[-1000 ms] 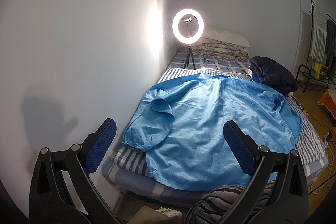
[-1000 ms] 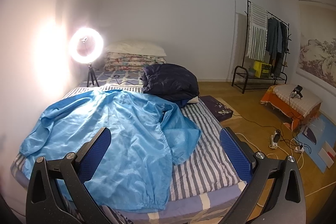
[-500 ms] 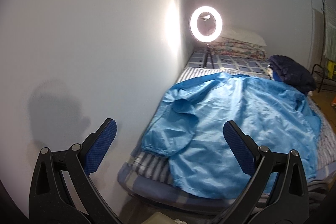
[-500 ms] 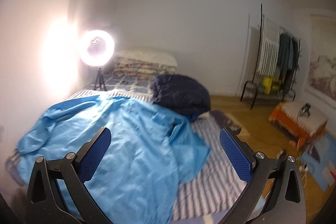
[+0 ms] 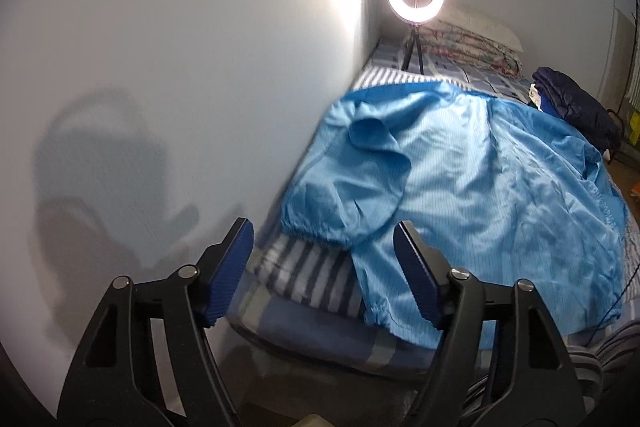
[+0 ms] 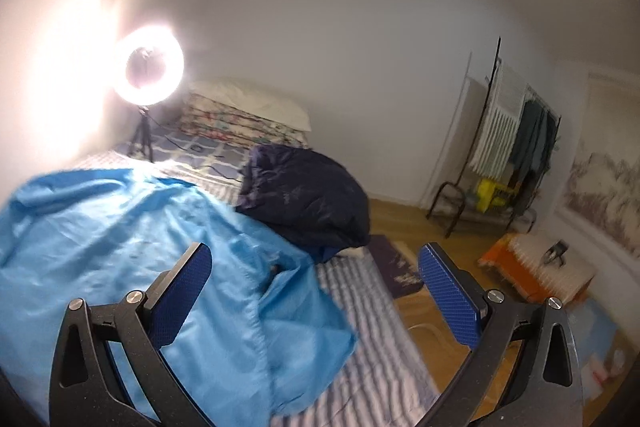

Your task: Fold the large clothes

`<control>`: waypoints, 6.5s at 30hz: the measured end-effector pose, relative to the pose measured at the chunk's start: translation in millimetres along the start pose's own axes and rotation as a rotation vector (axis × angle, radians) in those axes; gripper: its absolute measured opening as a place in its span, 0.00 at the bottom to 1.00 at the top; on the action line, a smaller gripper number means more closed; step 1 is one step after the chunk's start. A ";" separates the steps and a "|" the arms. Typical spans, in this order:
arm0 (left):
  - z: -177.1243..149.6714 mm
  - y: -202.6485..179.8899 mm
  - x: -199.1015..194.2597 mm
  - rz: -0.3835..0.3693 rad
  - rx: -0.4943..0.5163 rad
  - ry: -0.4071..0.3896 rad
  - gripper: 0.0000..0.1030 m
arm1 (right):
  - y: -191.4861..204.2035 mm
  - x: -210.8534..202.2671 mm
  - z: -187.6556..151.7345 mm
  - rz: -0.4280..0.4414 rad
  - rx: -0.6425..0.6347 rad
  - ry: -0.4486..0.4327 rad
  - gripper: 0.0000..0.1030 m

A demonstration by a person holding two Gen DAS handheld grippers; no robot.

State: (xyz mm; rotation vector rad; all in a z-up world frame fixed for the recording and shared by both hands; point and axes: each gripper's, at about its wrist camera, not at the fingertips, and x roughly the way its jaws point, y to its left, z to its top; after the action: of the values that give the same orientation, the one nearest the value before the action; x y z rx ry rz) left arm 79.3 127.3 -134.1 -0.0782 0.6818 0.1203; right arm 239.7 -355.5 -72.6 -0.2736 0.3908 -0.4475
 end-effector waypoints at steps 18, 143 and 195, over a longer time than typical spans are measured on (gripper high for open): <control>-49.3 28.8 7.0 -0.034 -0.127 0.066 0.40 | 236.8 -62.6 48.7 0.926 -0.154 0.110 0.84; -71.8 -74.7 99.5 -0.563 -0.006 0.230 0.02 | 493.3 183.0 18.6 0.798 -0.313 0.661 0.05; -94.2 1.1 94.8 -0.308 -0.184 0.362 0.03 | 316.9 157.2 -66.3 0.931 0.186 0.777 0.42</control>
State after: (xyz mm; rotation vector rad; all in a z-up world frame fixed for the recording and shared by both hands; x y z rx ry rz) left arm 93.4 126.0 -267.0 -0.3870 1.0098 -0.1321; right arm 457.7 -165.5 -286.8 0.2922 1.1568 0.3595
